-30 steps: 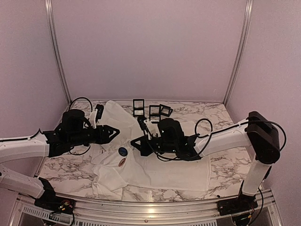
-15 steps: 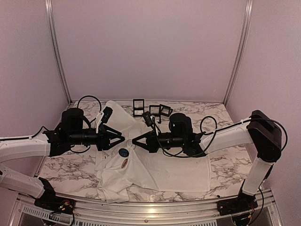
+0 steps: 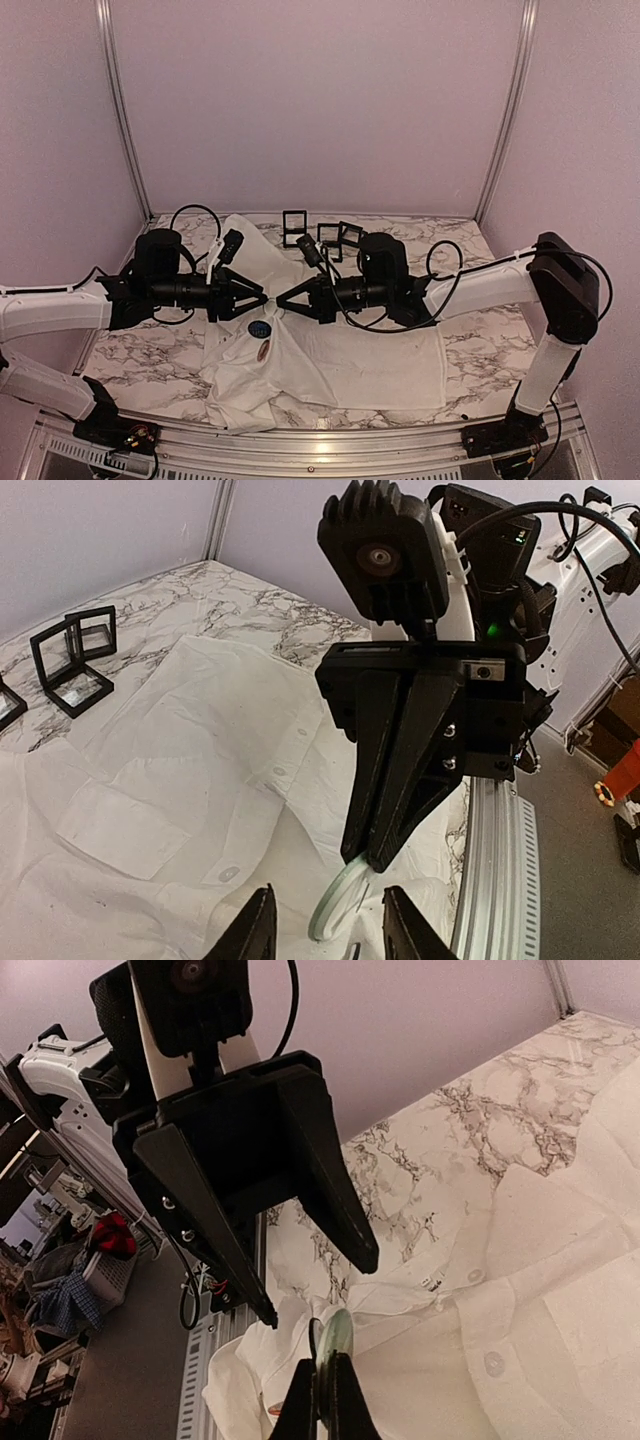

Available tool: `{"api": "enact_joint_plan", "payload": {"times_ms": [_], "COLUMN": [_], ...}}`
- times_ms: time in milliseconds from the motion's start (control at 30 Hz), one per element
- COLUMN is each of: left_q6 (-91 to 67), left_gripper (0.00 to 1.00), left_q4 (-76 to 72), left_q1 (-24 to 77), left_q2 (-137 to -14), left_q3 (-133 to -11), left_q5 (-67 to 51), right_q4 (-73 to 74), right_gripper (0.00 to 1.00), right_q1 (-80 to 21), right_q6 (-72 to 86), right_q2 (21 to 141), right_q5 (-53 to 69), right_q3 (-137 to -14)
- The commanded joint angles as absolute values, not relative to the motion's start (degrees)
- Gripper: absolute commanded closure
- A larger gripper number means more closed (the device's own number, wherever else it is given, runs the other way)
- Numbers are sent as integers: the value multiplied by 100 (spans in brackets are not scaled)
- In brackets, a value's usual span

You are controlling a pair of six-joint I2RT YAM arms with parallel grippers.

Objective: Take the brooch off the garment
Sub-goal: Pass from the right arm to the left

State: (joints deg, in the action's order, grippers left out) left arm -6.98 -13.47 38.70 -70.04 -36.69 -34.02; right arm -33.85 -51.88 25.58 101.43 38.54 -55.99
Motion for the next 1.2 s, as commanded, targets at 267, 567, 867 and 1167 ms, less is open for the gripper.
{"api": "enact_joint_plan", "payload": {"times_ms": [267,567,867,1167], "left_q6": [-170,-27,74,-193], "left_gripper": [70,75,80,81], "left_q4": [-1139,-700,-623,-810], "left_q1": [3847,3823,3771,3771], "left_q2": [-7052,-7535,-7640,-7789], "left_q3": [-3826,-4154,-4194,-4163], "left_q5": [-4007,-4150,-4286,-4339], "right_q4": [-2557,-2098,-1954,-1756], "right_gripper": [100,100,100,100], "right_q1": [-5078,-5059,-4944,-4931], "right_q6": [1917,1516,1390,1237], "right_q2": [10130,10107,10086,10195], "right_q5": [4504,4648,4795,4930], "right_q3": [-6238,-6340,-6323,-6478]}}
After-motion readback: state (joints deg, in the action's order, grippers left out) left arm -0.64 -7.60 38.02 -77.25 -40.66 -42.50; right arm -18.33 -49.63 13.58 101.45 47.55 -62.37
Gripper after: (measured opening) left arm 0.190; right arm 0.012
